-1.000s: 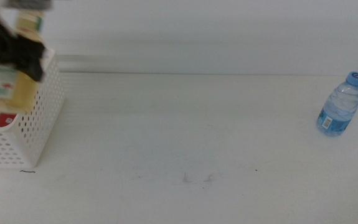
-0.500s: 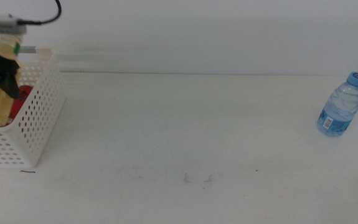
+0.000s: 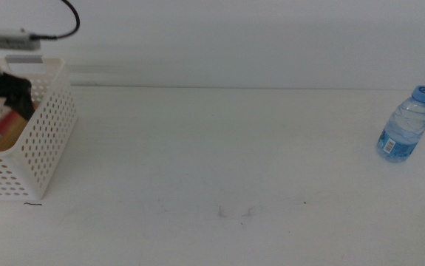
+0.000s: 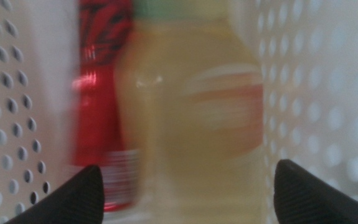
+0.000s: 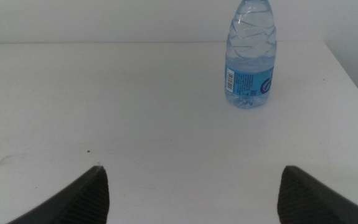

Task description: Use arms to grab the bottles and put them into the dustbin to the left of the table.

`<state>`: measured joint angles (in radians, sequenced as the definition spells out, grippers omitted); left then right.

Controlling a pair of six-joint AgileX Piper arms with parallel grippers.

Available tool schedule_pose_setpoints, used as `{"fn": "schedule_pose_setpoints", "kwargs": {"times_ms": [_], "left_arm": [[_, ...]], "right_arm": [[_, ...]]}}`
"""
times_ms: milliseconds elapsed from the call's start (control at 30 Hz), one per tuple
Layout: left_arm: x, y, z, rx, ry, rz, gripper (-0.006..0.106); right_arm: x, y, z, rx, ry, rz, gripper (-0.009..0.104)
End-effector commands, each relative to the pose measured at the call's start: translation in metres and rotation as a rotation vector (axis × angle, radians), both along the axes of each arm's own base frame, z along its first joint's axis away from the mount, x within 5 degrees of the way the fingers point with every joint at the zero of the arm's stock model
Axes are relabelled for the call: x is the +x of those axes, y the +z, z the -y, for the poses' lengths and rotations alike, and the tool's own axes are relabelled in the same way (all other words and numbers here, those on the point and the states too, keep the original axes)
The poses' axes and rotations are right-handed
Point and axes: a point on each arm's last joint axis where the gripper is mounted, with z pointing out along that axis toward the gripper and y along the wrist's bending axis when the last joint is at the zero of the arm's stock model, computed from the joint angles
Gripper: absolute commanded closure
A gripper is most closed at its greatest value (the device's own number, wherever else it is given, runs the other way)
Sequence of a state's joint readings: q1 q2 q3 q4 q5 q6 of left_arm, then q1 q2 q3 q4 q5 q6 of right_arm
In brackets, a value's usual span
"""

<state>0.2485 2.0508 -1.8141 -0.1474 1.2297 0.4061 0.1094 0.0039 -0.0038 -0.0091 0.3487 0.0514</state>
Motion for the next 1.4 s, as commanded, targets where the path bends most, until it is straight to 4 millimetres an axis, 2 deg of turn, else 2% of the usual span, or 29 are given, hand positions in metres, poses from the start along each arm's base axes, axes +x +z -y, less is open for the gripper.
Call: {"fn": "schedule_pose_setpoints", "kwargs": {"times_ms": [0,133,200,300,400,500,600,667,767,867,1367], "left_arm": [[-0.002,0.027,0.006,-0.041,0.05,0.081,0.007],[-0.016,0.072,0.03,-0.129,0.072,0.194,0.007],[-0.025,0.097,0.052,-0.201,0.036,0.26,0.007],[-0.043,0.134,0.096,-0.318,-0.083,0.356,0.007],[-0.073,0.171,0.157,-0.388,-0.331,0.458,0.007],[-0.11,0.197,0.207,-0.406,-0.582,0.539,0.007],[-0.145,0.213,0.241,-0.404,-0.73,0.575,0.007],[-0.162,0.219,0.254,-0.391,-0.796,0.589,0.007],[-0.177,0.225,0.267,-0.384,-0.853,0.622,0.007],[-0.182,0.228,0.274,-0.419,-0.87,0.631,0.007],[-0.18,0.226,0.274,-0.393,-0.872,0.633,0.007]], "right_arm": [[0.0,0.0,0.001,-0.014,-0.01,0.012,0.01],[0.0,0.0,0.001,-0.014,-0.01,0.012,0.01],[0.0,0.0,0.001,-0.014,-0.01,0.012,0.01],[0.0,0.0,0.001,-0.014,-0.01,0.012,0.01],[0.0,0.0,0.001,-0.014,-0.01,0.012,0.01],[0.0,0.0,0.001,-0.014,-0.01,0.012,0.01],[0.0,0.0,0.001,-0.014,-0.01,0.012,0.01],[0.0,0.0,0.001,-0.014,-0.01,0.012,0.01],[0.0,0.0,0.001,-0.014,-0.01,0.012,0.01],[0.0,0.0,0.001,-0.014,-0.01,0.012,0.01],[0.0,0.0,0.001,-0.025,-0.01,0.015,0.01]]}}
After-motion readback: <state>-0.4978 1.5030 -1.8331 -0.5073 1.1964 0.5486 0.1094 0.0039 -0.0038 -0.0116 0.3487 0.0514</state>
